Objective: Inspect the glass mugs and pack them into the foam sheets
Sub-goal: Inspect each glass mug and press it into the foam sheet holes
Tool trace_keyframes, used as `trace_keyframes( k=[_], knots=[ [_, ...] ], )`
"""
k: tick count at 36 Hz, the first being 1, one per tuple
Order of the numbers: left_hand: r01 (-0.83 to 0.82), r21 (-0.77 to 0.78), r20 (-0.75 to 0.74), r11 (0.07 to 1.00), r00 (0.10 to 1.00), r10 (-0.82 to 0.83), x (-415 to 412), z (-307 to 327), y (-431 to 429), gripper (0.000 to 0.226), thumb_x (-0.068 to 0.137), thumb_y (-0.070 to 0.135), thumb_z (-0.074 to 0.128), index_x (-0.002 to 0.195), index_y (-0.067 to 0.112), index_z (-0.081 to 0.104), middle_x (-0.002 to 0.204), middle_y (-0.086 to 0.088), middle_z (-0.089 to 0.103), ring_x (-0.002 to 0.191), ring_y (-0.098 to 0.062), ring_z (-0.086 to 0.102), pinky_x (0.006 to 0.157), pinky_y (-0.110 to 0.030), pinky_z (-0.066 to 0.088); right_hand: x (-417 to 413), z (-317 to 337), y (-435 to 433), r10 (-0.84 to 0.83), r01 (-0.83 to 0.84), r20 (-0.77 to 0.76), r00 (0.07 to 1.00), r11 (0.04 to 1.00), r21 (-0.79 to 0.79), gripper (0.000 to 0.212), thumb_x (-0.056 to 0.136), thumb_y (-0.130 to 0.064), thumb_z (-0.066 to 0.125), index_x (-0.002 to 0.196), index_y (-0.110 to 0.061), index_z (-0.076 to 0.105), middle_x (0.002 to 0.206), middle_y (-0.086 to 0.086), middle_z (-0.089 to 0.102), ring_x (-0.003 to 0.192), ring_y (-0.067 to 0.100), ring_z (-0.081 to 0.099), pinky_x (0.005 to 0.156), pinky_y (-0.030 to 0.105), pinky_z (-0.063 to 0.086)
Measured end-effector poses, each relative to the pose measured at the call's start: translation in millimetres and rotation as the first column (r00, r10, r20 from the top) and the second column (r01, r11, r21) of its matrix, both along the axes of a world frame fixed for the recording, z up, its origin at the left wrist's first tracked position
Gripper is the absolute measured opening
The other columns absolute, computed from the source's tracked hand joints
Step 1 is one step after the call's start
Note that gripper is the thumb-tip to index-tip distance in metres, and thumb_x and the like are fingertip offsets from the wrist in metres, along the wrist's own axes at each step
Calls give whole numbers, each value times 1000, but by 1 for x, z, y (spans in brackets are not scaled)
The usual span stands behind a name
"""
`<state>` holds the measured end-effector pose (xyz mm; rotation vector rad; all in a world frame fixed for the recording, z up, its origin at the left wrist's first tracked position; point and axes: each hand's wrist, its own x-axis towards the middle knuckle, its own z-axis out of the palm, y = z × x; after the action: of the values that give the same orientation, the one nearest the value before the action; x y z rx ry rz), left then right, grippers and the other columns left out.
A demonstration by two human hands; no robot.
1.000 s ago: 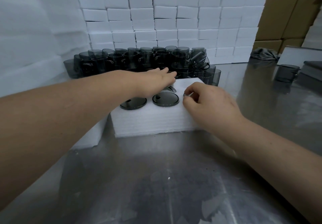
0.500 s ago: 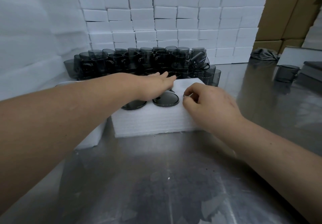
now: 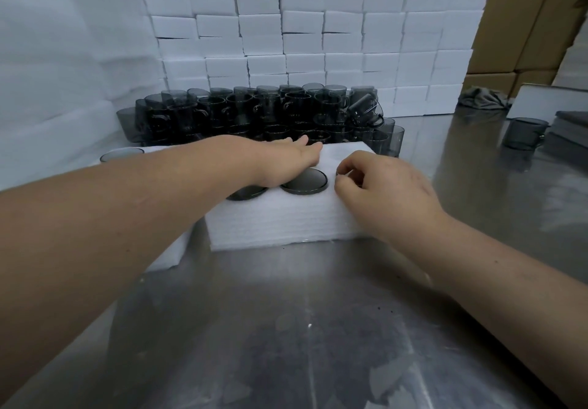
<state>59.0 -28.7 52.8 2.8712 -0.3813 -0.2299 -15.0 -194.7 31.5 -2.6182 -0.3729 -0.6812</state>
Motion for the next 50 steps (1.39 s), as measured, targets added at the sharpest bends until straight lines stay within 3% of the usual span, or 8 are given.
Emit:
trace_keyframes(
  k=[4, 9, 12, 14, 24, 33, 41, 50],
  knots=[
    [-95, -67, -20, 993, 995, 94, -14, 8, -9, 57, 92, 63, 14, 144, 43, 4, 154, 14, -2, 141, -15, -8, 111, -42, -9, 0, 0, 0, 7, -7, -9, 1000, 1000, 14, 24, 87, -31, 41, 101, -29, 60, 79, -12, 56, 78, 12, 44, 73, 25, 27],
    [9, -22, 267, 1000, 964, -3, -38, 19, -17, 45, 103, 22, 15, 147, 15, 17, 154, -7, 15, 141, -25, 13, 113, -46, 13, 0, 0, 0, 9, -9, 5, 1000, 1000, 9, 24, 87, -31, 42, 100, -28, 61, 89, -7, 64, 78, 13, 45, 72, 26, 28],
    [31, -155, 441, 988, 897, 41, -58, 25, -19, 37, 100, 24, 23, 108, 11, 56, 109, -11, 58, 103, -31, 48, 79, -38, 40, 1, -1, 0, 6, -6, -2, 1000, 1000, 12, 24, 86, -32, 42, 100, -28, 61, 88, -8, 64, 78, 14, 45, 71, 27, 28],
    [-7, -263, 462, 965, 877, 132, -72, 27, -20, 33, 97, 28, 29, 83, 16, 57, 80, 3, 57, 82, -24, 49, 65, -33, 38, 1, -1, -1, 2, -2, -4, 1000, 1000, 19, 24, 86, -32, 42, 100, -29, 61, 88, -7, 64, 79, 15, 46, 71, 27, 29],
    [-183, -186, 616, 965, 744, 260, -99, -5, -4, 36, 89, 34, 40, 115, 16, 57, 118, -1, 59, 110, -25, 48, 87, -36, 34, -1, 0, 0, -13, 13, -13, 1000, 999, 34, 24, 86, -32, 43, 100, -29, 62, 79, -12, 53, 81, 16, 47, 68, 26, 28],
    [-275, -49, 644, 960, 726, 241, -103, -30, 9, 40, 84, 46, 13, 72, 19, 40, 80, 5, 49, 86, -23, 48, 63, -31, 26, 1, -1, -1, -2, 6, -43, 999, 996, 89, 20, 86, -32, 45, 97, -31, 62, 70, -17, 50, 81, 15, 47, 67, 26, 30],
    [-290, -45, 532, 956, 803, 269, -106, -30, 13, 68, 79, 61, 15, 125, 25, 51, 136, 7, 47, 126, -16, 38, 89, -33, 36, 1, -1, -1, 7, -2, -43, 999, 993, 117, 18, 84, -31, 45, 92, -32, 61, 67, -20, 50, 79, 16, 48, 63, 27, 30],
    [-261, -32, 537, 965, 810, 237, -107, -29, 16, 81, 70, 71, 17, 127, 25, 50, 138, 8, 45, 128, -14, 36, 91, -31, 36, 4, 6, -3, 40, -28, -37, 999, 960, 277, 9, 84, -31, 49, 89, -36, 55, 70, -21, 54, 69, 0, 49, 56, 22, 32]
  ],
)
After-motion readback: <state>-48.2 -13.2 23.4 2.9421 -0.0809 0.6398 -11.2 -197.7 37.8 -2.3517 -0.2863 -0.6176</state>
